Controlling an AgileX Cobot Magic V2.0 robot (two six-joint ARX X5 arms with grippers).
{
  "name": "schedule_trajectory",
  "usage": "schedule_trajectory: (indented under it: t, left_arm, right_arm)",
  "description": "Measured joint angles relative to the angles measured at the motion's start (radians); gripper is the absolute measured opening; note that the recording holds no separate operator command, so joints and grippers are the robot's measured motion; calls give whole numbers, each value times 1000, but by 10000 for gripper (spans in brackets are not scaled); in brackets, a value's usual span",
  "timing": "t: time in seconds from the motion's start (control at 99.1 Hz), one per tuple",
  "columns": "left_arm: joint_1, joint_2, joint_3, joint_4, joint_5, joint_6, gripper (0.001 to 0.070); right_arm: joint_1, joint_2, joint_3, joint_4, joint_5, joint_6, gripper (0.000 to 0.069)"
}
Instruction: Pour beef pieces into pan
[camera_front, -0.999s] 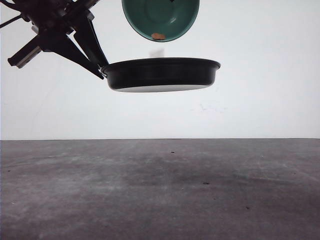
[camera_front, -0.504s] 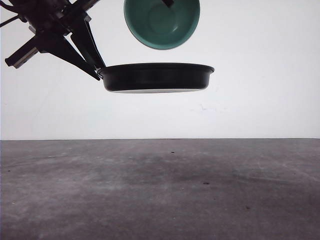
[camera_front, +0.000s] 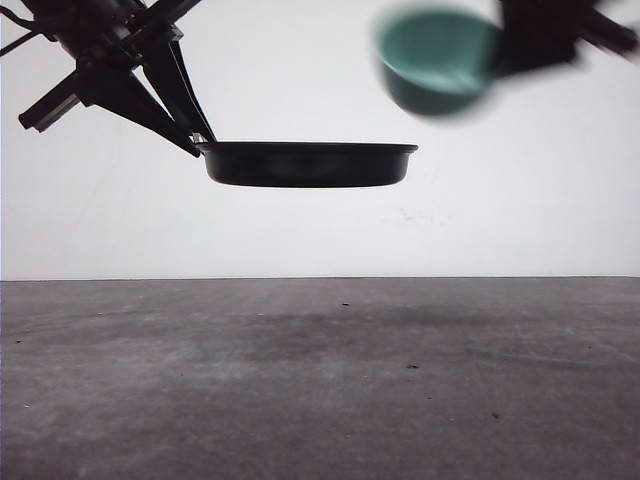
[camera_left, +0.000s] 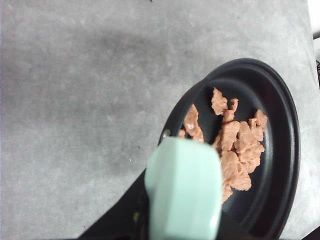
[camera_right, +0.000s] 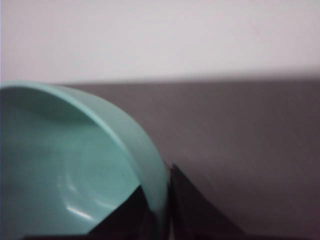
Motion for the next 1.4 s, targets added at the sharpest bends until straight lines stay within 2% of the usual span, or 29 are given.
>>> schedule_trajectory:
  t: [0.182, 0.313, 0.494, 0.878, 0.908, 0.958, 1.079, 1.15, 1.241, 1.402]
  left_arm:
    - [1, 0, 0, 38, -1, 1, 32]
    - [3, 0, 0, 77, -1, 0, 32]
    - [5, 9, 0, 86, 0, 0, 32]
    - [5, 21, 0, 81, 3, -8, 32]
    - [5, 21, 0, 81, 3, -8, 32]
    - [5, 23, 0, 81, 3, -8, 32]
    - [5, 45, 0, 84, 3, -10, 32]
    - [5, 66, 0, 82, 3, -12, 32]
    - [5, 85, 0, 82, -2, -12, 32]
    - [16, 139, 4, 96, -9, -12, 32]
  right_arm:
    - [-279, 106, -1, -354, -82, 5, 18]
    - [-342, 190, 0, -472, -142, -48, 18]
    - [-328, 319, -1, -509, -276, -87, 18]
    - [-285, 372, 0, -484, -293, -101, 25]
    - [-284, 372, 0, -482, -302, -104, 37]
    - [-281, 372, 0, -479, -315, -105, 96]
    - [-277, 317, 0, -455, -332, -105, 323]
    - [-276, 252, 4, -446, -324, -105, 410]
    - [-277, 179, 37, -452, -285, -106, 452]
    - [-274, 29, 97, -478, -275, -107, 465]
